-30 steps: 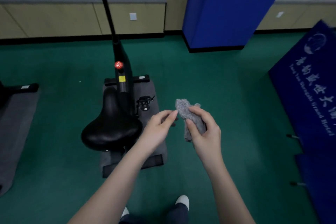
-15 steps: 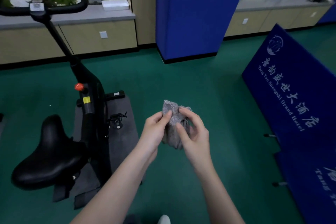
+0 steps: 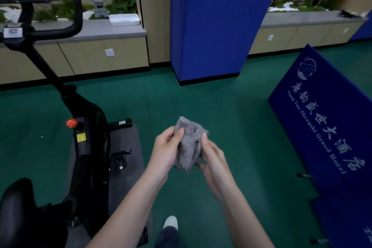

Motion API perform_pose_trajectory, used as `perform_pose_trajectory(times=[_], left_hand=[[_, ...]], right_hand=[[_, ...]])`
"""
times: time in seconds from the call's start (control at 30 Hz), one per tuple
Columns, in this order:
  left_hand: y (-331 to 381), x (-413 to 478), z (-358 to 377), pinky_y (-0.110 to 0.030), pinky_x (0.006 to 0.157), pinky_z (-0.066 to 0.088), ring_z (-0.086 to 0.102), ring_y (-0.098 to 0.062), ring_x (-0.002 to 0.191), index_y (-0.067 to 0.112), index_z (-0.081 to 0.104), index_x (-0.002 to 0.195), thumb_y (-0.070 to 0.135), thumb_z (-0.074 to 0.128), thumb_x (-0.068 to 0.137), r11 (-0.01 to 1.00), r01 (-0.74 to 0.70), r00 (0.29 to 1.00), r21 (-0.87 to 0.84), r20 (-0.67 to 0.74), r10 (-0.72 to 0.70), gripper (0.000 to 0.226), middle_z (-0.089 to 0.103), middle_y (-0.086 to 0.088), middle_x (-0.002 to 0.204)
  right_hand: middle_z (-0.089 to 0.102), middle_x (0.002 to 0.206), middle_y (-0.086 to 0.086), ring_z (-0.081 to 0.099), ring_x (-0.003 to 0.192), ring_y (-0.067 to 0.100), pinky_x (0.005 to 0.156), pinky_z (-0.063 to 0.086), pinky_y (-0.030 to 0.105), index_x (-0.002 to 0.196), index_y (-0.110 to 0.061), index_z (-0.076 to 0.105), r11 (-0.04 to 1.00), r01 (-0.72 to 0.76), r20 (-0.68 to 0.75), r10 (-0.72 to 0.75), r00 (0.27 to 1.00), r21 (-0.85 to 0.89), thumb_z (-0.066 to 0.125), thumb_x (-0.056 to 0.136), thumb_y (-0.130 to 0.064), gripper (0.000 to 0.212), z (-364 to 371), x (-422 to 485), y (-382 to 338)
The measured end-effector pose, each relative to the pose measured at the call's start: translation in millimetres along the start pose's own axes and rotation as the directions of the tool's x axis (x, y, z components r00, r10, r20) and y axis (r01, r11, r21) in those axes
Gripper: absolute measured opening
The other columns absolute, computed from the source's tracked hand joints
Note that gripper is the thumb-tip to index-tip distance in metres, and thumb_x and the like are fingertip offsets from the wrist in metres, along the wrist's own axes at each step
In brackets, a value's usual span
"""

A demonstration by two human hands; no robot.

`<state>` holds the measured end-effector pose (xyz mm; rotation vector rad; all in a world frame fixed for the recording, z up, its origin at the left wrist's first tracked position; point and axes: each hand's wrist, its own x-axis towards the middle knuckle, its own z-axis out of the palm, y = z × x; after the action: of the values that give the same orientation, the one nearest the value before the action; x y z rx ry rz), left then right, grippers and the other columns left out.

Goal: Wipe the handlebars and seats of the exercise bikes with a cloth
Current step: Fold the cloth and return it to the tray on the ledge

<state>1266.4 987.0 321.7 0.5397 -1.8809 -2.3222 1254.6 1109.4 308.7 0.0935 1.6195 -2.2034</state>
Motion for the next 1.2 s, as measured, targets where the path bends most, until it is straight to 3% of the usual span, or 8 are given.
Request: perform_pose_trajectory(times=[0.3, 0.4, 0.5, 0.77, 0.93, 1.0, 1.1, 1.2], left_hand=[[39.9, 114.6, -2.8, -0.018, 0.067, 0.05, 0.065, -0.01, 0.076, 0.011, 0.069, 0.091, 0.015, 0.053, 0.096, 0.985, -0.1, 0.995, 0.143, -0.008, 0.102, 0.017, 0.071, -0.004, 0.083], [48.3, 144.6, -1.7, -0.034, 0.075, 0.05, 0.063, -0.015, 0.079, 0.007, 0.067, 0.09, 0.015, 0.053, 0.096, 0.965, -0.152, 0.985, 0.213, -0.047, 0.165, 0.017, 0.07, -0.012, 0.087], [52.9, 174.5, -0.5, -0.043, 0.076, 0.05, 0.063, -0.026, 0.077, 0.01, 0.065, 0.086, 0.019, 0.054, 0.095, 0.924, -0.201, 0.966, 0.327, -0.089, 0.242, 0.018, 0.069, -0.009, 0.082], [73.4, 267.5, 24.3, -0.038, 0.059, 0.037, 0.042, -0.013, 0.058, 0.014, 0.047, 0.069, 0.026, 0.051, 0.096, 0.872, -0.202, 0.902, 0.447, -0.262, 0.343, 0.029, 0.046, 0.006, 0.059], [93.9, 321.3, 47.1, -0.054, 0.079, 0.046, 0.058, -0.039, 0.083, 0.001, 0.057, 0.087, 0.023, 0.049, 0.097, 0.896, -0.201, 0.905, 0.396, -0.276, 0.324, 0.025, 0.061, -0.023, 0.085], [98.9, 337.7, 50.9, -0.05, 0.083, 0.049, 0.061, -0.035, 0.087, 0.003, 0.061, 0.091, 0.023, 0.05, 0.097, 0.889, -0.209, 0.903, 0.407, -0.269, 0.335, 0.023, 0.065, -0.017, 0.087], [105.5, 358.4, 50.3, -0.023, 0.088, 0.044, 0.058, -0.017, 0.097, 0.008, 0.066, 0.092, 0.016, 0.052, 0.096, 0.866, -0.208, 0.87, 0.455, -0.318, 0.377, 0.017, 0.062, -0.003, 0.097], [115.4, 379.9, 43.6, -0.019, 0.082, 0.045, 0.061, -0.011, 0.094, 0.016, 0.069, 0.09, 0.013, 0.052, 0.096, 0.886, -0.214, 0.855, 0.41, -0.359, 0.373, 0.018, 0.066, 0.003, 0.094]], right_hand=[[0.072, 0.106, 0.012, 0.068, 0.102, 0.027, 0.092, 0.052, 0.042, 0.109, -0.003, 0.065, 0.998, -0.007, -0.004, 0.007, 1.0, -0.068, 0.062, 0.091, -0.024, 0.028, 34.3, 121.5, -45.1], [0.072, 0.096, 0.01, 0.068, 0.092, 0.024, 0.084, 0.051, 0.04, 0.096, -0.004, 0.064, 0.999, -0.021, -0.009, 0.021, 1.0, -0.04, 0.057, 0.093, -0.011, 0.01, 34.4, 154.5, -58.5], [0.067, 0.085, 0.007, 0.062, 0.08, 0.019, 0.076, 0.046, 0.038, 0.083, -0.012, 0.06, 0.998, -0.049, -0.051, 0.048, 0.998, -0.036, 0.051, 0.092, -0.003, 0.016, 31.0, 190.2, -71.4], [0.067, 0.086, 0.001, 0.06, 0.083, 0.011, 0.076, 0.045, 0.034, 0.083, -0.016, 0.064, 1.0, -0.001, 0.041, 0.001, 0.999, -0.005, 0.042, 0.091, -0.001, 0.028, 9.7, 295.9, -112.1], [0.07, 0.098, 0.003, 0.062, 0.096, 0.018, 0.082, 0.047, 0.036, 0.094, -0.01, 0.062, 0.999, -0.032, 0.156, 0.034, 0.987, -0.017, 0.053, 0.094, -0.016, 0.011, -1.4, 361.3, -139.9], [0.073, 0.102, 0.001, 0.067, 0.098, 0.016, 0.08, 0.052, 0.032, 0.102, -0.009, 0.064, 0.997, 0.01, 0.225, 0.006, 0.974, -0.071, 0.065, 0.087, -0.028, 0.024, -1.6, 384.1, -151.1], [0.073, 0.1, 0.006, 0.069, 0.096, 0.021, 0.078, 0.054, 0.03, 0.103, -0.01, 0.065, 0.985, 0.14, 0.244, -0.111, 0.963, -0.104, 0.066, 0.088, -0.013, 0.015, 4.5, 414.0, -166.7], [0.074, 0.097, 0.002, 0.068, 0.095, 0.016, 0.077, 0.053, 0.021, 0.098, -0.012, 0.069, 0.954, 0.279, 0.255, -0.243, 0.936, -0.113, 0.064, 0.09, -0.006, 0.012, 17.6, 440.5, -175.7]])
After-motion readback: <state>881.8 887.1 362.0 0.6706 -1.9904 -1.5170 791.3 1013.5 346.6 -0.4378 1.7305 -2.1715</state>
